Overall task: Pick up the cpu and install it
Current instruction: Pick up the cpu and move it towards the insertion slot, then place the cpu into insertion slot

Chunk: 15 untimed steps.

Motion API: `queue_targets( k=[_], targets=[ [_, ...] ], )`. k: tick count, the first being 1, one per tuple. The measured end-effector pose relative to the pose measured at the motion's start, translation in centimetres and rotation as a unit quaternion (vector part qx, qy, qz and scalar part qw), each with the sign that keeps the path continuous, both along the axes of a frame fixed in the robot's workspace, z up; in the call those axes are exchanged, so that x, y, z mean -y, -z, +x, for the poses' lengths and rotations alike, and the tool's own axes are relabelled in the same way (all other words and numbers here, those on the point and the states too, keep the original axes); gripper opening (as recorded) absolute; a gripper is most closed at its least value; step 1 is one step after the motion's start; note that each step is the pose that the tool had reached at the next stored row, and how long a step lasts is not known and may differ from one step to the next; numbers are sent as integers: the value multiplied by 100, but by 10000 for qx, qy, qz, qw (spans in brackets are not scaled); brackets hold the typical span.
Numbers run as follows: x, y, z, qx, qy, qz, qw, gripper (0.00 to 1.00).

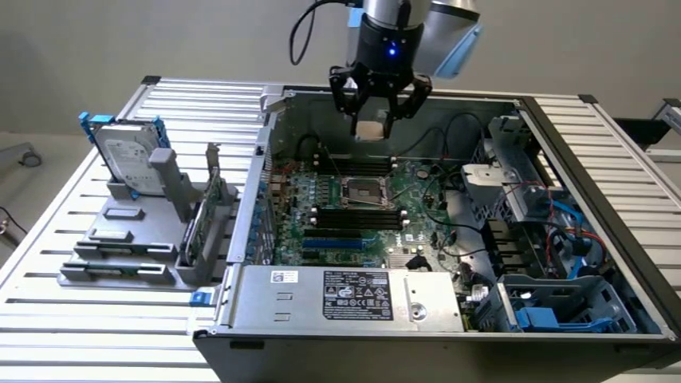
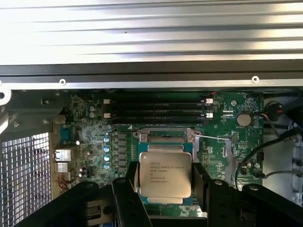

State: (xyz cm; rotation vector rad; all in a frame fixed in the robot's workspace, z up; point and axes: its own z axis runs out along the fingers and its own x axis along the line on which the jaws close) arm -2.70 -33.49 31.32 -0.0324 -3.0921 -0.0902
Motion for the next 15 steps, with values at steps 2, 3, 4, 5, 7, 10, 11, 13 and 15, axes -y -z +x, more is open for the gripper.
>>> queue_targets(
  k=[2,3,4,5,7,10,11,13,15],
  targets=[
    [0,36,29,0,-12,-11,10000,55],
    [0,54,41,0,-15,-15,10000,55],
    [0,69,44,0,-17,-17,10000,55],
    [0,73,44,0,-17,-17,10000,55],
    [0,72,44,-2,-16,-22,10000,55],
    [0,73,44,-1,-17,-21,10000,55],
    [0,73,44,-1,-17,-21,10000,55],
    [0,73,44,-1,-17,-21,10000,55],
    [0,73,44,-1,-17,-21,10000,55]
  ],
)
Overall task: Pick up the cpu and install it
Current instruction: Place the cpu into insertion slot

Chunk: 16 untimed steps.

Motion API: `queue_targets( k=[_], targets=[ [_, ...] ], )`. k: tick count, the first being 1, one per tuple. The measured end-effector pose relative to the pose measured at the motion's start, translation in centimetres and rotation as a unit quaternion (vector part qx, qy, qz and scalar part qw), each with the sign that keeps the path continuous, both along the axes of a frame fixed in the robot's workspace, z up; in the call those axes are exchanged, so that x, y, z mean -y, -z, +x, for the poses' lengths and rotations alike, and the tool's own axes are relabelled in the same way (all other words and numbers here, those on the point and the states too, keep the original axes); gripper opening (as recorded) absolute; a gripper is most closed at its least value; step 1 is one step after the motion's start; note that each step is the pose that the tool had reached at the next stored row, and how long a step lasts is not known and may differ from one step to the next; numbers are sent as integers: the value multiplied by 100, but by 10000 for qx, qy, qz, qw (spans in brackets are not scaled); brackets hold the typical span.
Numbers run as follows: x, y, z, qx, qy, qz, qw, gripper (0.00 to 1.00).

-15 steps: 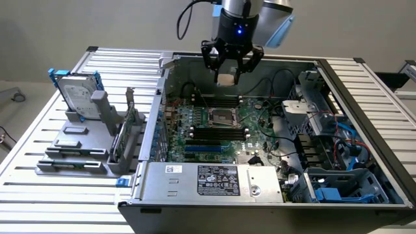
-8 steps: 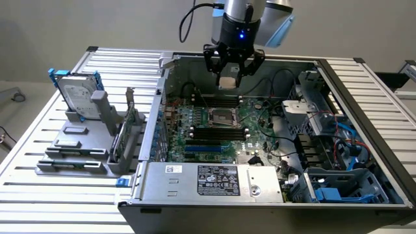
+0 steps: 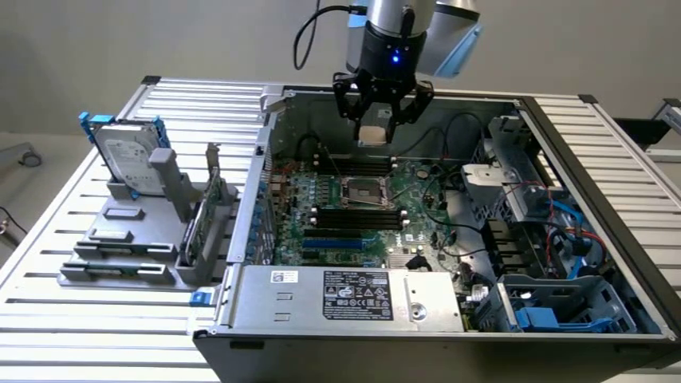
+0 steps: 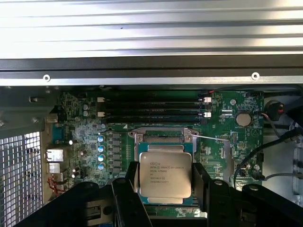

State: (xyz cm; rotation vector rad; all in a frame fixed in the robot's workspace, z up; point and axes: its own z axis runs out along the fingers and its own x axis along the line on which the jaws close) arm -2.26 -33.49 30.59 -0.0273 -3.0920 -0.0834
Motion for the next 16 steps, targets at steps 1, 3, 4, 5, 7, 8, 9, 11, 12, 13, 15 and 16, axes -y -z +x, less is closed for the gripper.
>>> queue_targets(
  k=[1,3,4,5,7,8,9,11,12,13,15,16],
  targets=[
    [0,0,0,0,0,0,10000,55],
    [0,0,0,0,0,0,10000,55],
    [0,0,0,0,0,0,10000,55],
    [0,0,0,0,0,0,10000,55],
    [-2,3,-8,12,50,1,10000,55],
    [-2,7,-8,20,104,1,9999,55],
    [-2,11,-8,25,165,2,9999,55],
    [-2,19,-8,26,314,1,9995,55],
    [-2,23,-8,26,399,1,9992,55],
    [-2,28,-8,26,481,1,9988,55],
    [-2,37,-8,26,648,1,9979,55],
    [-2,42,-8,26,733,1,9973,55]
  ],
)
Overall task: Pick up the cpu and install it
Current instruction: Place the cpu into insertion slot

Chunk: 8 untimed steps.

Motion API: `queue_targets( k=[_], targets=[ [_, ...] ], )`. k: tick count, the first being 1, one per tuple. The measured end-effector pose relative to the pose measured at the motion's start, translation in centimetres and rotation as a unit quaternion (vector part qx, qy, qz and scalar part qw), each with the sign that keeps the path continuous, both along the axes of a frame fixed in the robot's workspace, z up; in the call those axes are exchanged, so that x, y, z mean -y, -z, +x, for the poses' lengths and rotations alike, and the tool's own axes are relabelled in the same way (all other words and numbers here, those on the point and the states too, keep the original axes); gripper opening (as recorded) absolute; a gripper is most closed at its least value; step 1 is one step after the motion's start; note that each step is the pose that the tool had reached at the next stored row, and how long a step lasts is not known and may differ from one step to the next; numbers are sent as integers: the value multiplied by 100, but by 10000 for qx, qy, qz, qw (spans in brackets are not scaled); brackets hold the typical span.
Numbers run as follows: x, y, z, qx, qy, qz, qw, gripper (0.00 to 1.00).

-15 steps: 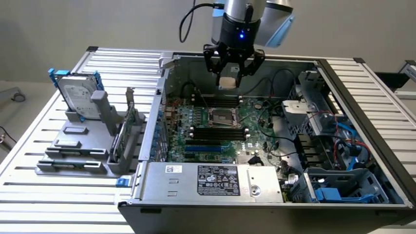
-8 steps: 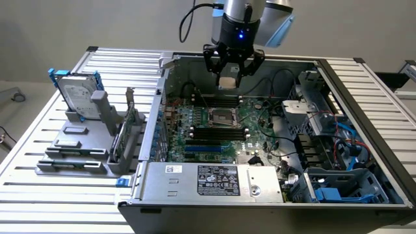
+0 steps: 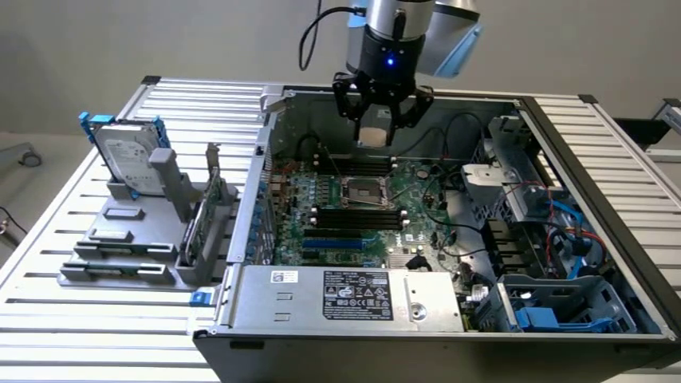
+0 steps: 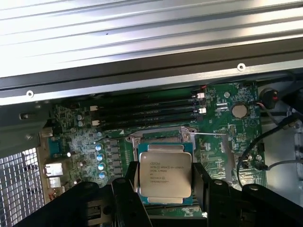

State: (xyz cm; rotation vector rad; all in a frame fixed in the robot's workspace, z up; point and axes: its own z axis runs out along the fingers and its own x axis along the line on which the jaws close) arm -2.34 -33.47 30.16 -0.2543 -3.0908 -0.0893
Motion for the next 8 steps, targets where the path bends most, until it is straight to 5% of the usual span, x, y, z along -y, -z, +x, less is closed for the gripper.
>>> queue_targets(
  k=[8],
  targets=[
    [0,49,0,0,729,0,9973,55]
  ],
)
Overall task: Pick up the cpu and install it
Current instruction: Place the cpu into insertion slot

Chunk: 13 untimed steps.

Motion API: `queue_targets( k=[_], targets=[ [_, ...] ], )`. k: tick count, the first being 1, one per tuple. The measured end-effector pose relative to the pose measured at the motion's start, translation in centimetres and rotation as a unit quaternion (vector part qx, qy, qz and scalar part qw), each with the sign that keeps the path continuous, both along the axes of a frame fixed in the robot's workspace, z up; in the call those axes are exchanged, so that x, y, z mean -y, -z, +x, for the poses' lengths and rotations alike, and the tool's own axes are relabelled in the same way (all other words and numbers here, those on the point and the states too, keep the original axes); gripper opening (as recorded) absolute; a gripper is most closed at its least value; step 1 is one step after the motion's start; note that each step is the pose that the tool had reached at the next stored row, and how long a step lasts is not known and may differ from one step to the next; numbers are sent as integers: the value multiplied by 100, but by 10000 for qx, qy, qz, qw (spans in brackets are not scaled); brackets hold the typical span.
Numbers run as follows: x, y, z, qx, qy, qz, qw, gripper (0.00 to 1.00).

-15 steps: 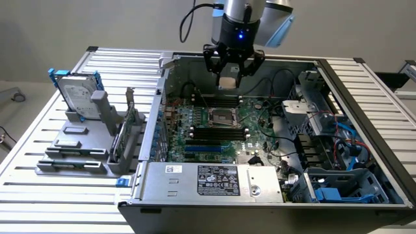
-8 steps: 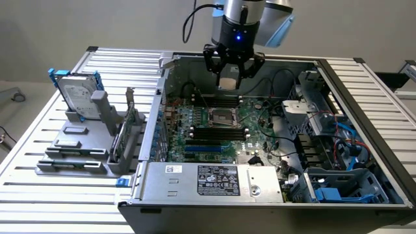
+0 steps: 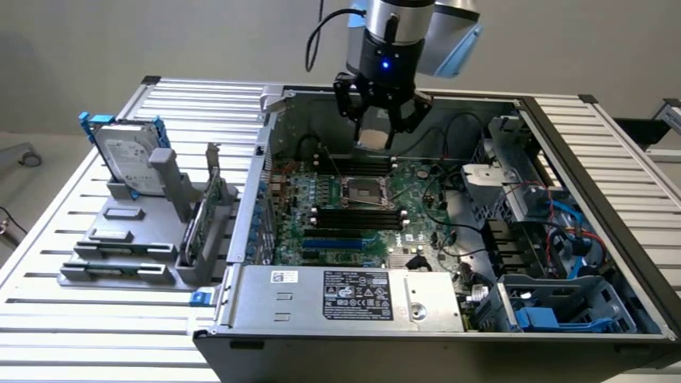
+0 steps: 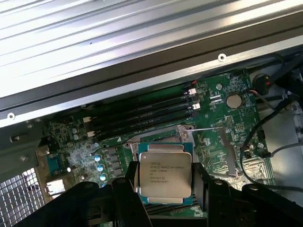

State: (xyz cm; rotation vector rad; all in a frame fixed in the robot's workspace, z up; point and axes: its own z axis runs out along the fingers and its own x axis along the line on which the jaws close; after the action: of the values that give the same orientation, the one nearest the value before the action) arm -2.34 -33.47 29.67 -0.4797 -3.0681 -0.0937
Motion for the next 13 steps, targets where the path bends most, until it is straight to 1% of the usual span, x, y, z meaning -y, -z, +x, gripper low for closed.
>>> queue_targets(
  k=[2,4,7,10,13],
  targets=[
    [0,15,0,0,185,1,9998,55],
    [0,29,0,0,363,2,9993,55],
    [0,52,0,0,640,4,9980,55],
    [0,74,0,0,909,5,9959,55],
    [0,96,0,0,1183,6,9930,55]
  ],
)
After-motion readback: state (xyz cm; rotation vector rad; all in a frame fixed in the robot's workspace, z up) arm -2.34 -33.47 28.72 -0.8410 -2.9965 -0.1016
